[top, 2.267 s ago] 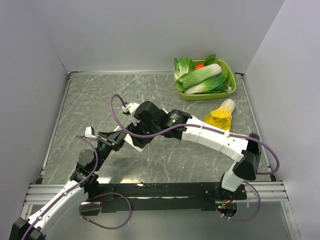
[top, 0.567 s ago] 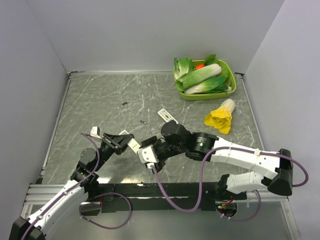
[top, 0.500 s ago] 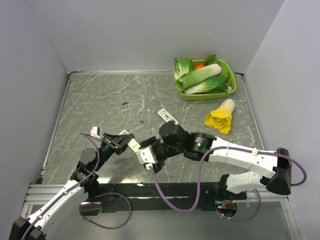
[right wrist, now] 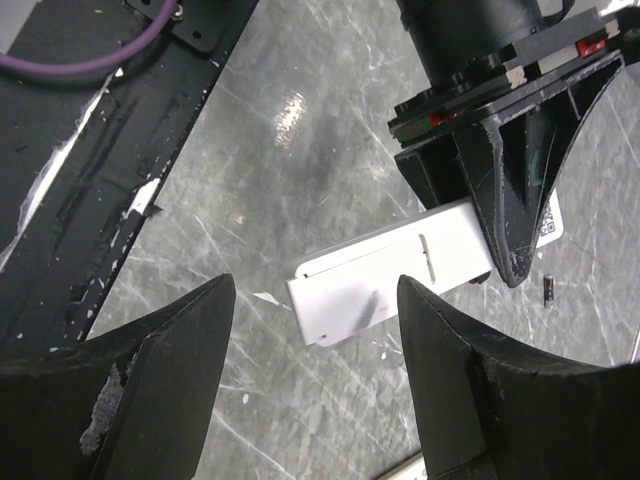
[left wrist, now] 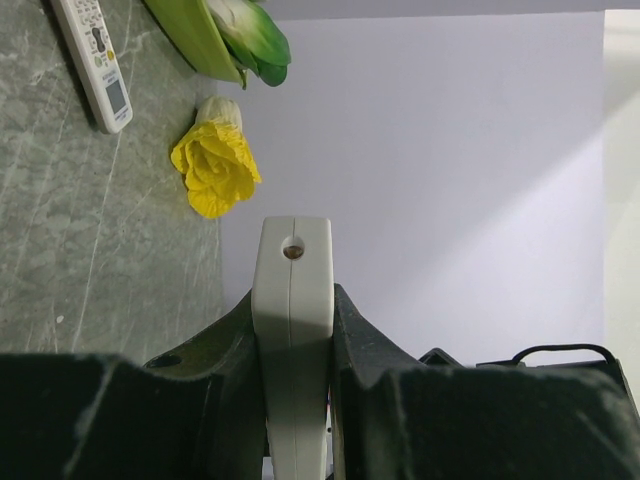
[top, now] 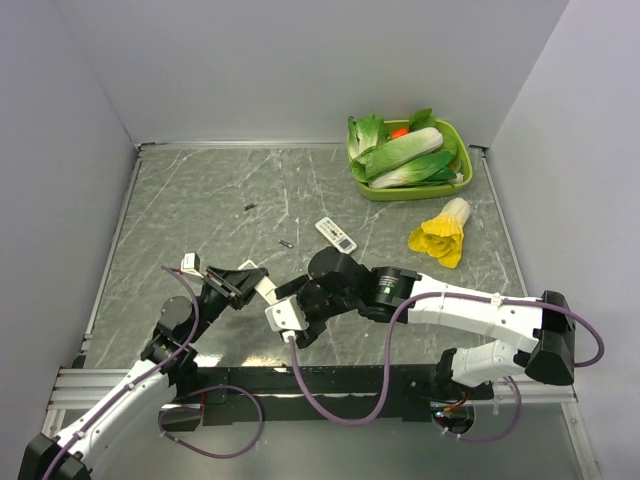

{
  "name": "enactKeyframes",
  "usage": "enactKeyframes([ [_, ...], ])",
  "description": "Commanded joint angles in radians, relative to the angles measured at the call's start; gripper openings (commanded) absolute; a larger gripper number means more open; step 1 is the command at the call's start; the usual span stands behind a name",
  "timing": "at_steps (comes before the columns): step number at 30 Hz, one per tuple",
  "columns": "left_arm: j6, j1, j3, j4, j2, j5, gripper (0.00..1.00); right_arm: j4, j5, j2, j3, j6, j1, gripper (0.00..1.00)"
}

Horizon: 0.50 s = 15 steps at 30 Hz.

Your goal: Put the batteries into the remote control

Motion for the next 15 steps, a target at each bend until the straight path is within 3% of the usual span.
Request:
enactKeyframes([
  [1, -0.021, -0.004, -0.027, 0.058, -0.016, 0.010, 0.04, 0.019, 0.004, 0.012, 0.023, -0.027, 0.006, 0.73],
  [15, -0.037, -0.004, 0.010, 0.094, -0.010, -0.013, 0.04, -0.053, -0.033, 0.026, 0.020, -0.012, 0.012, 0.67],
])
